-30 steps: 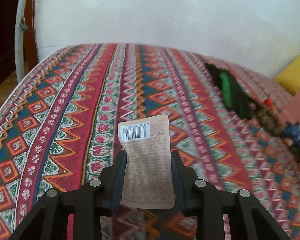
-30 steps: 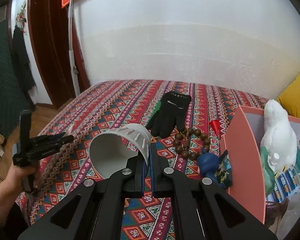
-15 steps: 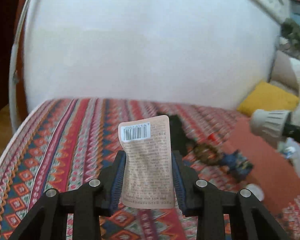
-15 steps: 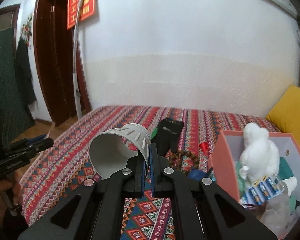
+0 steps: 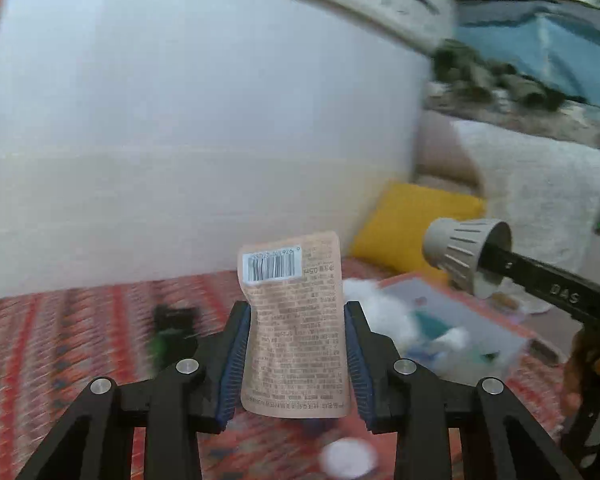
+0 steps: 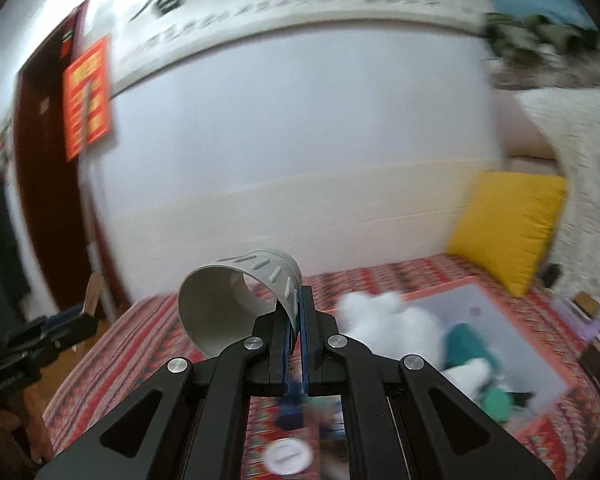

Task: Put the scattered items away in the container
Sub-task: 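Carry the beige card and grey cup over the pink box and release both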

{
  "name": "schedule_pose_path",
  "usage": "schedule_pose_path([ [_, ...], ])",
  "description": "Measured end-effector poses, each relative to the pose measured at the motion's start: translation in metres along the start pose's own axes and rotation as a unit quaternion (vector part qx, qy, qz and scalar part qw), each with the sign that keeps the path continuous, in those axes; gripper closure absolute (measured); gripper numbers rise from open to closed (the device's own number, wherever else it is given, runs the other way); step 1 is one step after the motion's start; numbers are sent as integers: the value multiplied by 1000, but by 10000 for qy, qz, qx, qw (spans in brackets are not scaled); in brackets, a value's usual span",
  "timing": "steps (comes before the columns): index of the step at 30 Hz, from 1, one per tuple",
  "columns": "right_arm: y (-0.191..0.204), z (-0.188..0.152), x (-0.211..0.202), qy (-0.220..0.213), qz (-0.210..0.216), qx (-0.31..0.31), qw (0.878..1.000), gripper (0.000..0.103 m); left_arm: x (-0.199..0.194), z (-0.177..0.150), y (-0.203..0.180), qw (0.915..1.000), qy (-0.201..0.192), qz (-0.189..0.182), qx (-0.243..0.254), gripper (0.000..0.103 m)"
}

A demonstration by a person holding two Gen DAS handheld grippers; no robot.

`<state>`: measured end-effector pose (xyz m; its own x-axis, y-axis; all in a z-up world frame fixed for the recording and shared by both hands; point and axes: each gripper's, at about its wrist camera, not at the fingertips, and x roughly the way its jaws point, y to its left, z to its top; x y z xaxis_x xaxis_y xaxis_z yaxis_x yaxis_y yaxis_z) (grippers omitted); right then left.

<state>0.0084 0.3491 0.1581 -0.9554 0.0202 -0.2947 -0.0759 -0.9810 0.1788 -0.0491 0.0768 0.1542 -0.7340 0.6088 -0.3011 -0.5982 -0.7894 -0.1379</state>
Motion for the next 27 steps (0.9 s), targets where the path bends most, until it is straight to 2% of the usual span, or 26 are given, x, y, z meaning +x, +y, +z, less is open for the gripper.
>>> schedule_pose_path([
  [4, -62, 8, -25, -145, -524, 458, 9975, 100, 48, 17, -63, 9977, 138, -578, 328, 64],
  [8, -112, 5, -32, -75, -796, 877, 9929, 100, 108, 28, -119, 9919, 401, -1040, 612, 64],
  [10, -132, 0, -23, 115, -808, 970, 9919, 100, 139, 28, -133, 9893, 652, -1164, 582, 57],
  [12, -144, -7, -7, 411, -824, 1045, 9902, 94, 164, 25, -140, 9862, 968, -1237, 520, 49],
  [13, -150, -11, -2, 524, -893, 1143, 9880, 76, 177, 22, -142, 9844, 1145, -1264, 435, 37],
  [14, -155, -15, 4, 636, -963, 1242, 9855, 44, 184, 18, -140, 9838, 1249, -1245, 331, 30],
  [15, -158, -17, 4, 636, -1000, 1301, 9844, 32, 184, 14, -137, 9843, 1258, -1212, 268, 28],
  [16, -160, -19, 5, 633, -1036, 1359, 9833, 29, 182, 12, -133, 9849, 1232, -1195, 222, 26],
  [20, -157, -13, -1, 504, -973, 1346, 9848, 29, 162, 2, -105, 9888, 1128, -972, 39, 21],
  [27, -112, -11, 10, 539, -685, 993, 9912, 29, 105, -41, -24, 9925, 1137, -144, -434, 21],
])
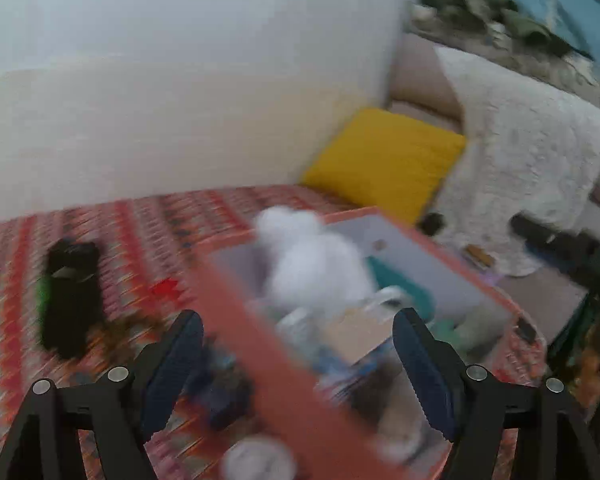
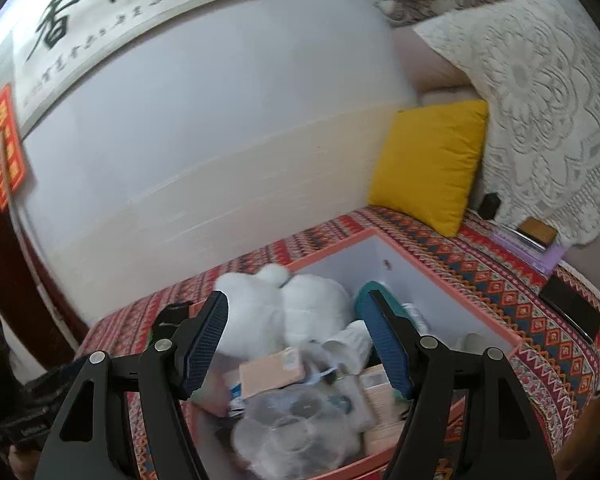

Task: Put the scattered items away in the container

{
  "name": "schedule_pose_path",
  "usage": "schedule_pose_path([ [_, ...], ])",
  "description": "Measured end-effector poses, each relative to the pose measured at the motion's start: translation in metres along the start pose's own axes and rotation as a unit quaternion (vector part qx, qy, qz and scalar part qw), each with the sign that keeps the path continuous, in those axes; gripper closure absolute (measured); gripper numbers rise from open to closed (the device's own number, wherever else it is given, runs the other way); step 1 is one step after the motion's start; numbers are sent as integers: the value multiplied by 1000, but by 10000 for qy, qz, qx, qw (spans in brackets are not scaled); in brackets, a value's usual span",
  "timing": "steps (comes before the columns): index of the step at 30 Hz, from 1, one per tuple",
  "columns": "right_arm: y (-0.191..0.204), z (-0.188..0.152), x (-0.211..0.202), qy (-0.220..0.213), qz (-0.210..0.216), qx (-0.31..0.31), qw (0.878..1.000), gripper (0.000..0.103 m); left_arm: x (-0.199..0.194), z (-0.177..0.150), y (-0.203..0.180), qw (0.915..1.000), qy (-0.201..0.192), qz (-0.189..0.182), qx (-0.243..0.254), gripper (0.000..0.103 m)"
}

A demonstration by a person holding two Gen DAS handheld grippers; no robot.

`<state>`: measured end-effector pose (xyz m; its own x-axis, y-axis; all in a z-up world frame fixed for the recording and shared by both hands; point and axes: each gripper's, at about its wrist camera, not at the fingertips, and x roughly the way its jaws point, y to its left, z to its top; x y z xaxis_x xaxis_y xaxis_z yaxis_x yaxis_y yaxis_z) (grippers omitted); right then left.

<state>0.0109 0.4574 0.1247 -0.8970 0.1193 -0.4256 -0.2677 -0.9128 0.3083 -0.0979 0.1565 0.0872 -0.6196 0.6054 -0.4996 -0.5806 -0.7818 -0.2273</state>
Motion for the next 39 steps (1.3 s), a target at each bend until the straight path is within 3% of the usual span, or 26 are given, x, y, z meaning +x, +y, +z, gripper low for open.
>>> schedule_pose_path([
  [10, 140, -40, 25, 377, 698, -1131, 9904, 28, -68, -47, 100, 9938, -68, 818, -753, 21],
  [20, 246, -97, 62, 910, 937, -1989, 9713, 25, -99, -68, 163, 9865, -162, 1045, -1248, 21],
  [29, 260, -113, 108, 1219, 684, -1967, 9704, 24, -88, -70, 197, 9839, -184, 1004, -1470, 21],
  [39, 250, -127, 154, 1477, 296, -1866, 9708, 24, -49, -65, 236, 9793, -55, 874, -1826, 21],
])
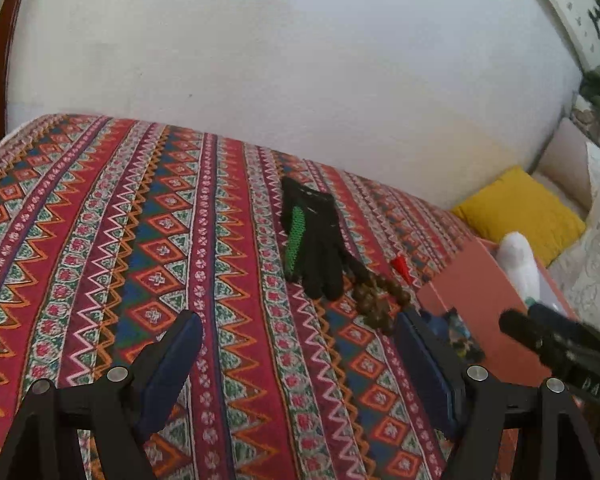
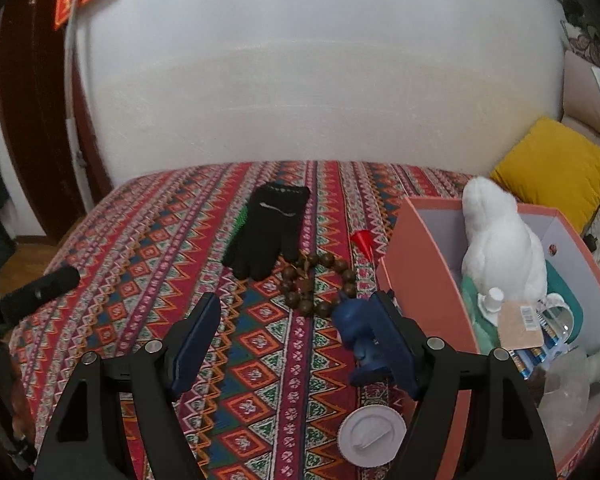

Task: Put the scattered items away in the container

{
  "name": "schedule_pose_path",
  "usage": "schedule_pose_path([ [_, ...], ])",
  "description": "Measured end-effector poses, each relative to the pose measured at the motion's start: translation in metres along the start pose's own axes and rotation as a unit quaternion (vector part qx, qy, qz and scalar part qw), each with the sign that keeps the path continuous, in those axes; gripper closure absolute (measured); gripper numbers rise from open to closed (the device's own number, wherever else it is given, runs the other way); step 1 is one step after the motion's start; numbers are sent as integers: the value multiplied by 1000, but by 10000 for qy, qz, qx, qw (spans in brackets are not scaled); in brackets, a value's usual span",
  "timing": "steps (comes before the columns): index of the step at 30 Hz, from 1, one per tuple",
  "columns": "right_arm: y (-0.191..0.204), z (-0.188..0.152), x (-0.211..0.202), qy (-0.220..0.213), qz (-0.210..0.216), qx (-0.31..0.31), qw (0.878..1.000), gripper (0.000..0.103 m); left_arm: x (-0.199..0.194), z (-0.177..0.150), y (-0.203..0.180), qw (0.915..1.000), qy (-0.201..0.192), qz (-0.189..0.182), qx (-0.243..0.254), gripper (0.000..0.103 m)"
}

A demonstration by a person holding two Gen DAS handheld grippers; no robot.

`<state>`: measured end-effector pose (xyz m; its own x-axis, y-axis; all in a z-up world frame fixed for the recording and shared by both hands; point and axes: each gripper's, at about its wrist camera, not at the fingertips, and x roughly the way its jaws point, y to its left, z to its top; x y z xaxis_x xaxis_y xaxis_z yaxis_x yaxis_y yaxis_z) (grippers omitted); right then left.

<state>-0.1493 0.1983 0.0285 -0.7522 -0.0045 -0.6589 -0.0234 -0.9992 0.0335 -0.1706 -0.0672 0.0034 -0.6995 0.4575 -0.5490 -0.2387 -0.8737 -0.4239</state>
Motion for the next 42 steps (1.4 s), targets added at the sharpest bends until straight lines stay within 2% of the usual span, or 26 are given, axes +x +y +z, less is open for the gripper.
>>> schedule_pose_path([
  [8, -4, 0, 30, 131, -86, 37, 9999, 24, 41, 8, 16, 9995, 200, -135, -202, 21],
  [17, -21, -1, 61, 290, -277, 180, 9990, 23, 96, 15, 10, 9980, 546, -319, 79, 21],
  [23, -42, 2, 79, 397, -166, 463, 9980, 23, 141, 25, -6, 9960, 733, -387, 323, 21],
  [28, -37, 0, 107, 591, -246, 245, 9976, 23, 192, 38, -23, 9929, 923, -313, 674, 21],
  [32, -35, -9, 136, 892, -257, 155, 9956, 23, 235, 48, -28, 9911, 1124, -263, 658, 21],
  [36, -25, -14, 149, 888, -543, -401, 9938, 23, 272, 48, -39, 9884, 1314, -56, 760, 22],
  [37, -22, -16, 153, 892, -648, -571, 9923, 22, 272, 47, -41, 9888, 1267, 11, 792, 32],
  [38, -19, -19, 157, 896, -754, -742, 9903, 22, 272, 46, -42, 9891, 1219, 77, 824, 52],
  [39, -17, -20, 159, 888, -844, -848, 9888, 22, 272, 46, -42, 9894, 1182, 124, 834, 62],
  [40, -17, -20, 158, 834, -743, -794, 9906, 21, 269, 46, -39, 9900, 1194, 82, 749, 74],
  [42, -19, -18, 155, 722, -526, -674, 9937, 20, 258, 47, -28, 9916, 1184, 6, 519, 81],
])
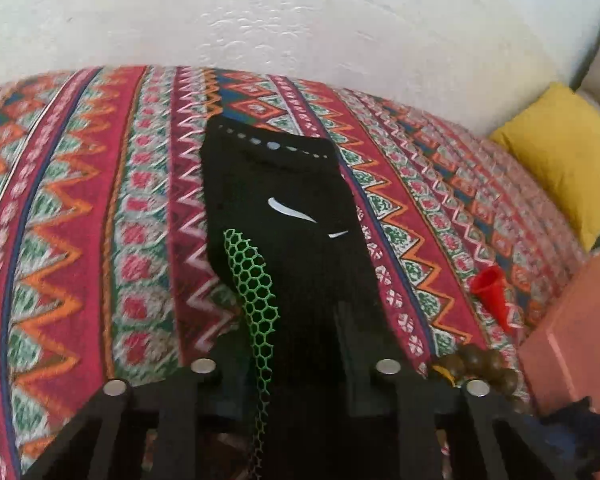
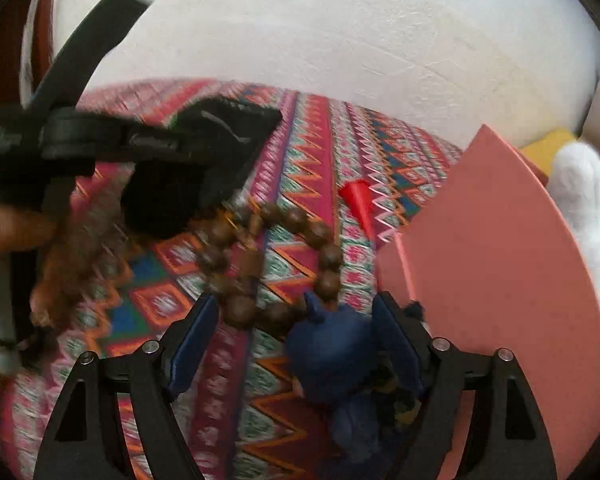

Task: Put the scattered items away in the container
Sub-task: 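Grasp the black glove with the left gripper while the right grasps the brown bead string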

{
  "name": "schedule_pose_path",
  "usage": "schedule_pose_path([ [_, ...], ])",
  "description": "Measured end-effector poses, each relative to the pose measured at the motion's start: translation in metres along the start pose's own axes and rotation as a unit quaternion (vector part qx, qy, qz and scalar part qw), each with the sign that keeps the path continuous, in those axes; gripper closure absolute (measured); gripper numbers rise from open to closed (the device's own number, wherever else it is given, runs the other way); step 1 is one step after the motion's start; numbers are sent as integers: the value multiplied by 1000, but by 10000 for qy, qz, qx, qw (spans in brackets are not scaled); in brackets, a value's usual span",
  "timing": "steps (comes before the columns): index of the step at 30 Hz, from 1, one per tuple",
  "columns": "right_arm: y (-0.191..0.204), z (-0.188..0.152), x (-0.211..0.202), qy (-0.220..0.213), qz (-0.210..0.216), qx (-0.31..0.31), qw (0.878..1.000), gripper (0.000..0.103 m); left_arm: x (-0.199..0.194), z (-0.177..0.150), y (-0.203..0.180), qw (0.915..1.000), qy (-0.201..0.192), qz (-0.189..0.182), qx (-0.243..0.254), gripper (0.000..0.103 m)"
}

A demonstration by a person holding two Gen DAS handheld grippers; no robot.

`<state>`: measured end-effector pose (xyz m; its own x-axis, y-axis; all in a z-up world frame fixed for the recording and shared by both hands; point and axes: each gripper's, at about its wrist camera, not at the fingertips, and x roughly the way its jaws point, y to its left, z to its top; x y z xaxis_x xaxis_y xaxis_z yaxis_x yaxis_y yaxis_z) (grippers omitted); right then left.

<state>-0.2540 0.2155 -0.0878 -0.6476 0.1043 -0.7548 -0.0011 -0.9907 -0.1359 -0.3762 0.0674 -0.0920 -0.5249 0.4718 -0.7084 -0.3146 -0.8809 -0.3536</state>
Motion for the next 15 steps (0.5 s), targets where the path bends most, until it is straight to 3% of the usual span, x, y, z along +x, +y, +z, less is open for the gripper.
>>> schedule_pose_path([
  [2, -1, 7, -4, -169, 558, 125, 9982, 23, -12, -2, 7, 9999, -55, 56, -108, 83],
  [4, 10, 14, 3, -215, 651, -67, 9976, 27, -33, -8, 14, 9997, -152, 84, -164, 84],
  [7, 33, 17, 41, 387, 642, -469, 9961, 69, -66, -23, 20, 9994, -266, 209, -94, 85],
  [9, 42, 15, 43, 322, 586, -698, 9953, 74, -90, -35, 24, 9991, -341, 243, -117, 85],
  [11, 35, 16, 36, 403, 814, -426, 9950, 83, -116, -49, 29, 9985, -419, 251, -255, 85],
  [15, 19, 13, -4, 217, 1299, 162, 9912, 83, -169, -72, 33, 9962, -677, 150, -530, 85],
])
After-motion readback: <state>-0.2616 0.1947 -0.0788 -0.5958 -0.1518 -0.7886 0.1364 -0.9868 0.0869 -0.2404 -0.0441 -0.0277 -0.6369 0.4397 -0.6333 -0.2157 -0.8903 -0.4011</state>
